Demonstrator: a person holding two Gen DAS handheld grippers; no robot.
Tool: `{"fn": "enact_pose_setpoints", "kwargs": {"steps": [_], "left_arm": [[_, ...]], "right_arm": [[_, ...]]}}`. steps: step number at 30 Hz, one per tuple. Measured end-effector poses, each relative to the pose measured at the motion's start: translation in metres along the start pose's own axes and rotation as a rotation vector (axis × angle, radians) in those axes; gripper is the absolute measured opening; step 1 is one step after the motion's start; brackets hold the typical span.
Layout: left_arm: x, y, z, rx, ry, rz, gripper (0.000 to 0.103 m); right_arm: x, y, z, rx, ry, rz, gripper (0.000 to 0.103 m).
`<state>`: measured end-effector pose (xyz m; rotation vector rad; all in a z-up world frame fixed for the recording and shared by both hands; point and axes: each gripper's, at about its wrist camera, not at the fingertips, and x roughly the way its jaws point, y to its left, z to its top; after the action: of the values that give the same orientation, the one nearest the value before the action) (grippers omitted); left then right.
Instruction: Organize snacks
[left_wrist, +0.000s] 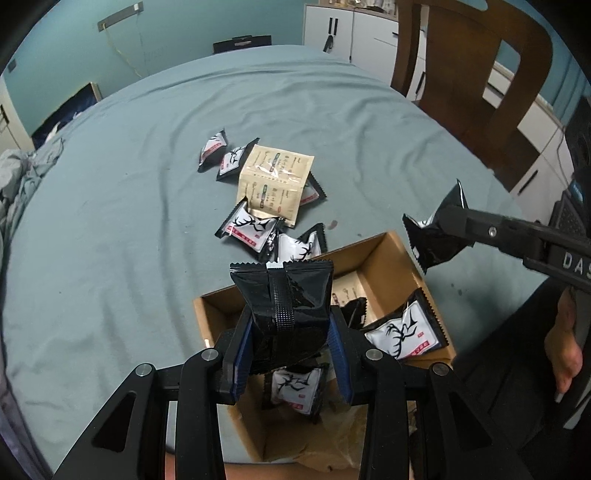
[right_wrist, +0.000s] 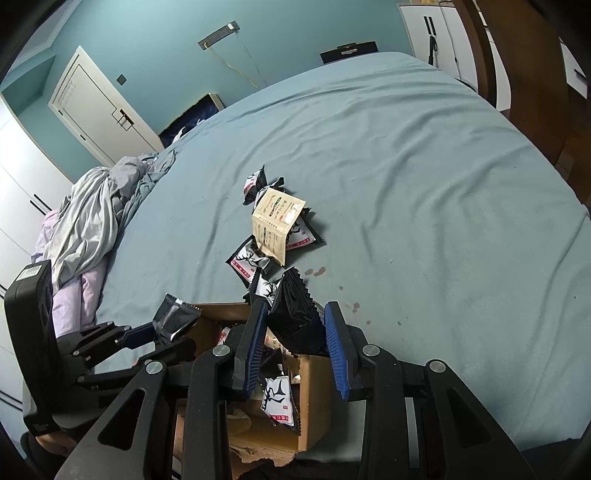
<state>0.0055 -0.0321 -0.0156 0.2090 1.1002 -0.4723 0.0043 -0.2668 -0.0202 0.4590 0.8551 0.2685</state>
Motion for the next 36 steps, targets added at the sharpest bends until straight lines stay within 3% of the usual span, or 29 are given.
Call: {"fn": "enact_pose_setpoints", "kwargs": {"steps": [1,2,4,6,10,17,27,30,33,36], "left_arm": [[0.0,0.002,0.0,-0.006,-0.004,-0.005,0.042],[0.001,0.004,0.001,-0.01,-0.01,0.003,0.058],[-0.003,0.005,0.002,-0.008,-0.048,0.074,0.081],[-0.009,0.006,0.003,-0.002,-0.095,0.141,0.082],[-0.013,0.019,0.005,-0.056,-0.111,0.191,0.082],[-0.008,0.036,0.007,-0.124,-0.079,0.209,0.082],[-0.004,0.034,0.005,-0.109,-0.056,0.23,0.082],[-0.003,0.034,0.005,-0.108,-0.048,0.233,0.082],[-0.004,0.034,0.005,-0.105,-0.047,0.243,0.082],[-0.004,0.033,0.005,-0.104,-0.046,0.246,0.082]], "right_arm": [[0.0,0.0,-0.001,-0.004,0.001,0.0,0.03],[0.001,0.001,-0.001,-0.009,0.003,-0.002,0.03],[0.002,0.003,-0.002,-0.022,0.007,-0.005,0.03],[0.003,0.005,-0.002,-0.036,0.011,-0.007,0.03],[0.003,0.011,-0.004,-0.073,0.015,0.002,0.03],[0.01,0.027,-0.011,-0.175,0.05,-0.005,0.03],[0.015,0.044,-0.017,-0.281,0.067,-0.015,0.033],[0.017,0.043,-0.018,-0.258,0.088,0.006,0.039],[0.02,0.038,-0.016,-0.205,0.1,-0.013,0.064],[0.017,0.034,-0.012,-0.169,0.073,-0.016,0.067]]}}
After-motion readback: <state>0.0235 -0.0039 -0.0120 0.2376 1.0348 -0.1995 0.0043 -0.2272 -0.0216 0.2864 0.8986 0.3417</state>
